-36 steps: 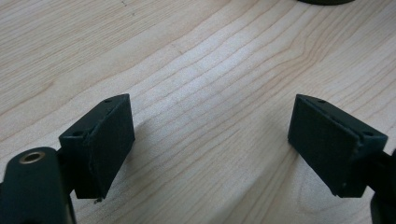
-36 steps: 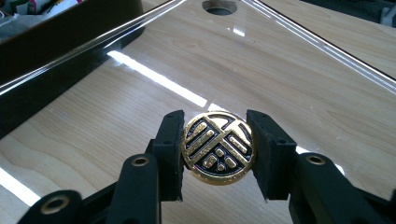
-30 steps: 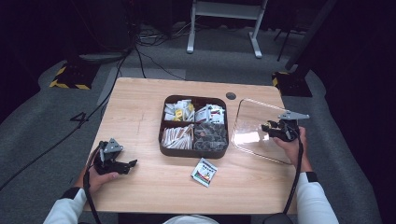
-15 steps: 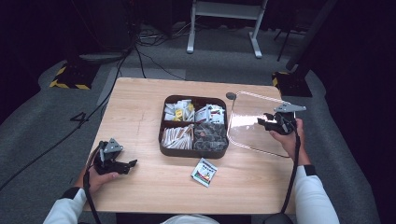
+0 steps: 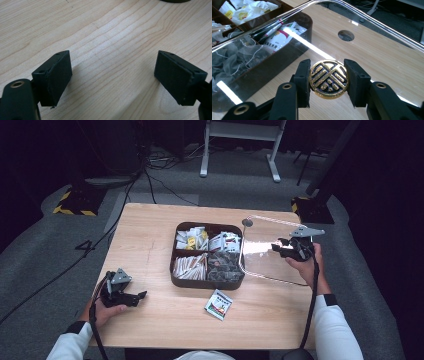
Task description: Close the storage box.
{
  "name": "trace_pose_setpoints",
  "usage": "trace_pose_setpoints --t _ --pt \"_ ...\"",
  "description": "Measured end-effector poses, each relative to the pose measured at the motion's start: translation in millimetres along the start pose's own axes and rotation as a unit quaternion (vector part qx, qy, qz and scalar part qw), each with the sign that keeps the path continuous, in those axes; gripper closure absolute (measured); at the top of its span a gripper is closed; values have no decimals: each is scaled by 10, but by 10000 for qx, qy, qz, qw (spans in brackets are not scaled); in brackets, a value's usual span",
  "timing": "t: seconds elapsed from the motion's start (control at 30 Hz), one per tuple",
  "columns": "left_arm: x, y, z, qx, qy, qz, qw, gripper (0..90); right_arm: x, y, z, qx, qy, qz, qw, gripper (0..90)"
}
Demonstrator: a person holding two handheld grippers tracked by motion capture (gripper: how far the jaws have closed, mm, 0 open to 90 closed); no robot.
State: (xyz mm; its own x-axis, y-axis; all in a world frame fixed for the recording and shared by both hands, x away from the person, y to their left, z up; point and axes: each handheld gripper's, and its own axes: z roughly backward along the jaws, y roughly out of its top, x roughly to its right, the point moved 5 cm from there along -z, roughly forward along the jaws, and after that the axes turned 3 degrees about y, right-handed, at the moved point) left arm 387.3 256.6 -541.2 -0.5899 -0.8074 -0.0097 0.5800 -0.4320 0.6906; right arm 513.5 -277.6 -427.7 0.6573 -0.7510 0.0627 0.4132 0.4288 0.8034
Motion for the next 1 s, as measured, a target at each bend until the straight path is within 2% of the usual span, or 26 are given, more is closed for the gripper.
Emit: trace_pose_setpoints --t 0.37,1.0 --pt "-1 1 -1 2 -6 -2 10000 149 -159 169 -85 -1 82 140 9999 594" --pt "-1 0 -1 1 -3 -5 10000 149 -511 451 -388 -58 364 245 9990 594"
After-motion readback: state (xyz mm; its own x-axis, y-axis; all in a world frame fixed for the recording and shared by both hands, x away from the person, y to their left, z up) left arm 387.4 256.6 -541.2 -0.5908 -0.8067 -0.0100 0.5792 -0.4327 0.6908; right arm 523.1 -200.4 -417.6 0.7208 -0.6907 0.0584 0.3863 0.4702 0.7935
